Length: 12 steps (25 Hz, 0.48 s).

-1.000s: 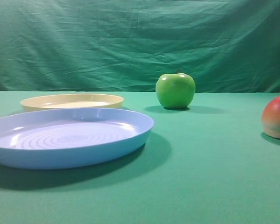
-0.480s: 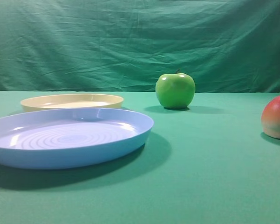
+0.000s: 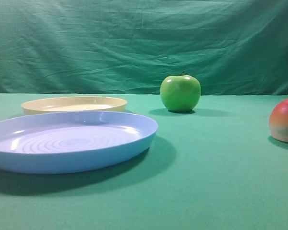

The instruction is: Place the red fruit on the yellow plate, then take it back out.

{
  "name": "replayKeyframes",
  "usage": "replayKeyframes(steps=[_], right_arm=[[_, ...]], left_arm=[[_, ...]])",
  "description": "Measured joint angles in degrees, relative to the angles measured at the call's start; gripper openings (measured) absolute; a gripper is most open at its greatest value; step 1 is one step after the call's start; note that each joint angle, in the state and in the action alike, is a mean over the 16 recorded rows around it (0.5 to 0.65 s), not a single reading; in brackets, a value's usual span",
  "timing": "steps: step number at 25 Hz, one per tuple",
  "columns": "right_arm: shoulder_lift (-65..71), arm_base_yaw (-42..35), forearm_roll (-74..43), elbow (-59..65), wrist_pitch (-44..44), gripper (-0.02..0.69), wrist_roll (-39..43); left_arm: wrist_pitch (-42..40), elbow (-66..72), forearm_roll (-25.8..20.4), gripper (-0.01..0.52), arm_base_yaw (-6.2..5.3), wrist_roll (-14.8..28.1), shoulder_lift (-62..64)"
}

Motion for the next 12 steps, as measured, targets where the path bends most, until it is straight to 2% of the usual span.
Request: replayKeyframes(steps=[12], right_arm=[[0.0,0.0,0.0,0.0,-0.1,0.0,0.0]], left_arm=[[0.0,0.0,0.0,0.0,0.0,0.0,0.0]])
